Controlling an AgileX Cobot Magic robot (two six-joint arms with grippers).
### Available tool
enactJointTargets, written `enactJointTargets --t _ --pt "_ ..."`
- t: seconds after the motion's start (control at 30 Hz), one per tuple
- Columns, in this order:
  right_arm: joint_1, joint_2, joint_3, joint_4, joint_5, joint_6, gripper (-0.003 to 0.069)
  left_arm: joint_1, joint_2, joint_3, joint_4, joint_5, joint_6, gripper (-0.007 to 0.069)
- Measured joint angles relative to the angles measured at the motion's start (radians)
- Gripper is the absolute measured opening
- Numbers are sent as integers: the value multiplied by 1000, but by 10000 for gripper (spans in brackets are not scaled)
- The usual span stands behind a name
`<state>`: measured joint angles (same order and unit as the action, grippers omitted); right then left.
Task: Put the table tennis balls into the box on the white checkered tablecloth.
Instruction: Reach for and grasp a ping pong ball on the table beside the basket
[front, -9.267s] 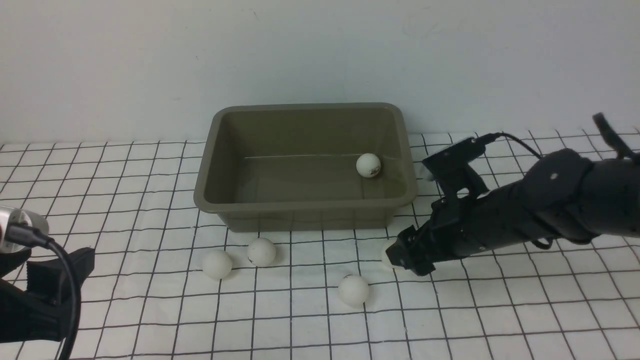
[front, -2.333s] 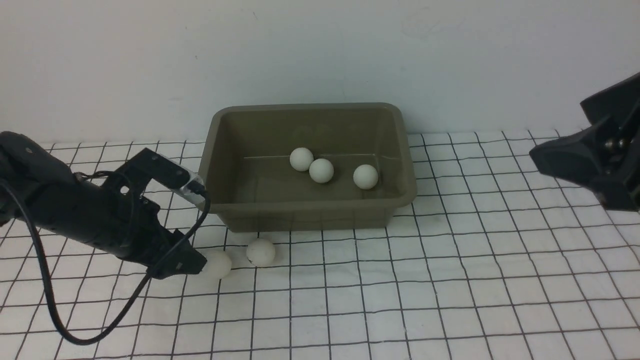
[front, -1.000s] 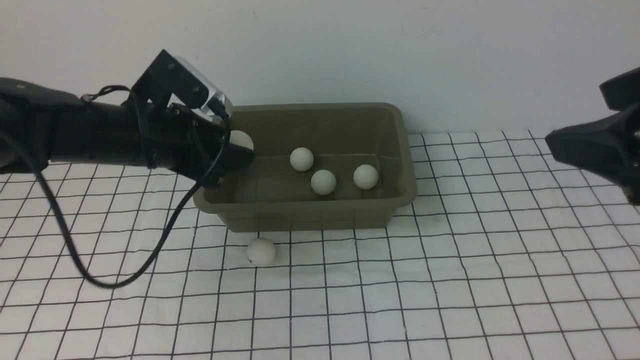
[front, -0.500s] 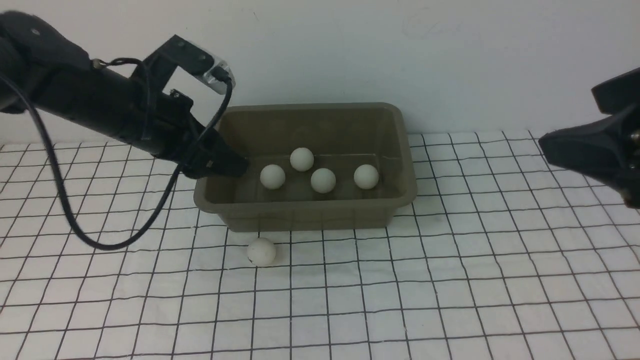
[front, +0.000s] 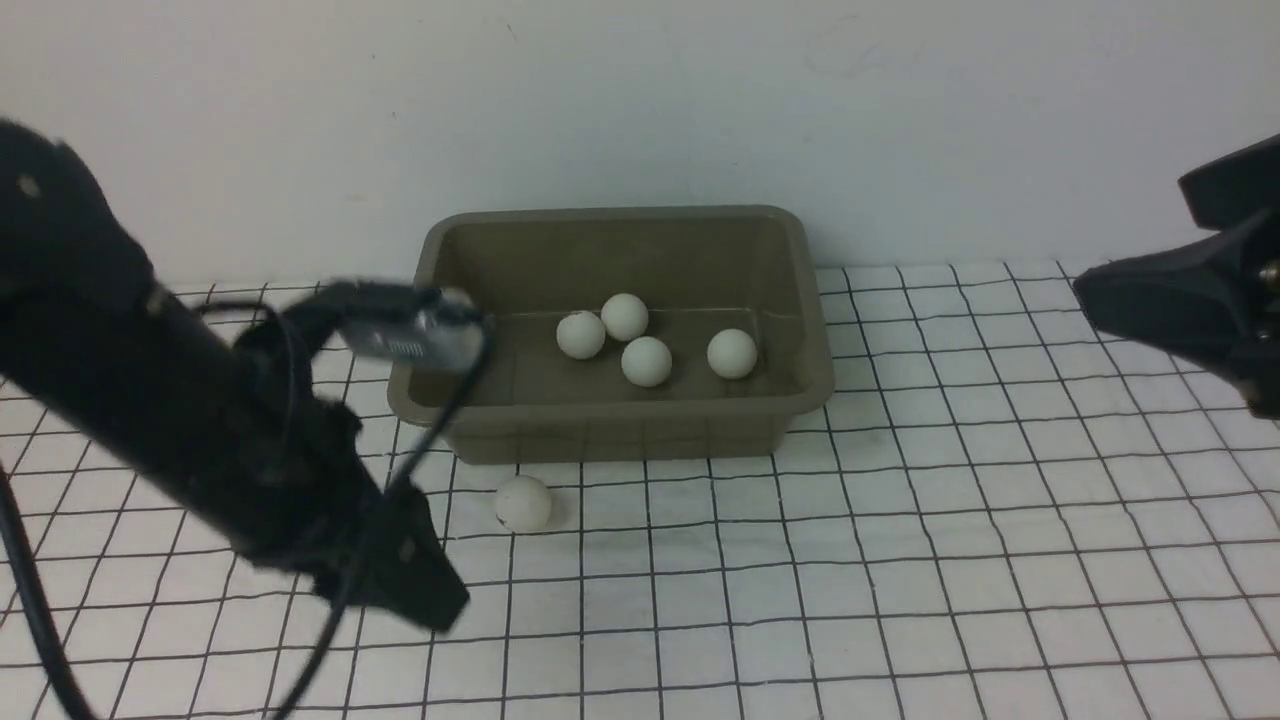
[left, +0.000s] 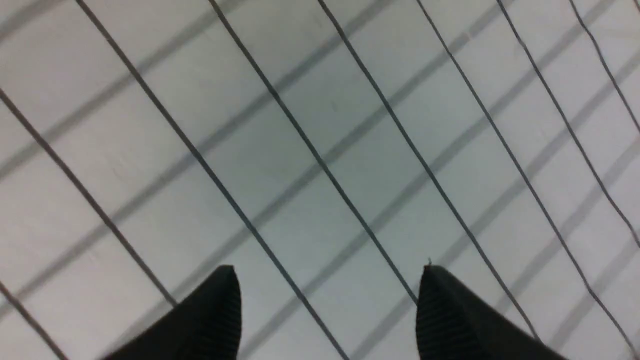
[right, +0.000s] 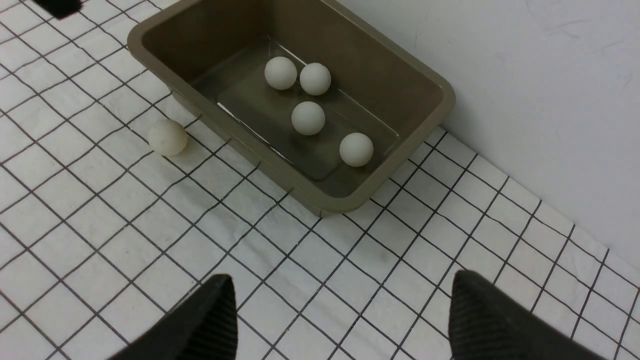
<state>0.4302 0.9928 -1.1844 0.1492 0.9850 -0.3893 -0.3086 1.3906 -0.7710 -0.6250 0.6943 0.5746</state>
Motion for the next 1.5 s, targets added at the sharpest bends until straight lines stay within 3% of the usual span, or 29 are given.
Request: enactJointTargets --t 0.03,0.17,0.37,0.83,0.9,0.97,1.0,1.13,1.33,1.4,1.5 --pt "0 0 0 0 0 0 514 -27 15 19 -17 -139 23 430" --pt "0 0 0 4 -1 0 514 -65 105 24 -63 -436 77 469" --pt "0 0 0 11 -2 0 514 -68 258 10 -89 -561 97 525" --pt "0 0 0 24 -2 -23 514 -70 421 -108 -142 -596 98 528" --pt "0 0 0 28 -2 -25 514 -70 429 -108 -152 -594 97 481" --pt "0 0 0 30 -2 -26 514 -73 428 -108 -156 -582 97 334" --pt "0 0 0 30 -2 -26 514 -75 421 -108 -157 -569 97 288" --pt "0 0 0 30 -3 -30 514 -107 334 -108 -154 -481 114 307" --pt "0 0 0 30 -10 -41 514 -168 116 -108 -153 -217 152 307" --pt "-1 0 0 30 -10 -42 514 -172 59 -108 -151 -246 198 307" --pt "-1 0 0 37 -10 -46 514 -142 28 -108 -148 -472 331 307"
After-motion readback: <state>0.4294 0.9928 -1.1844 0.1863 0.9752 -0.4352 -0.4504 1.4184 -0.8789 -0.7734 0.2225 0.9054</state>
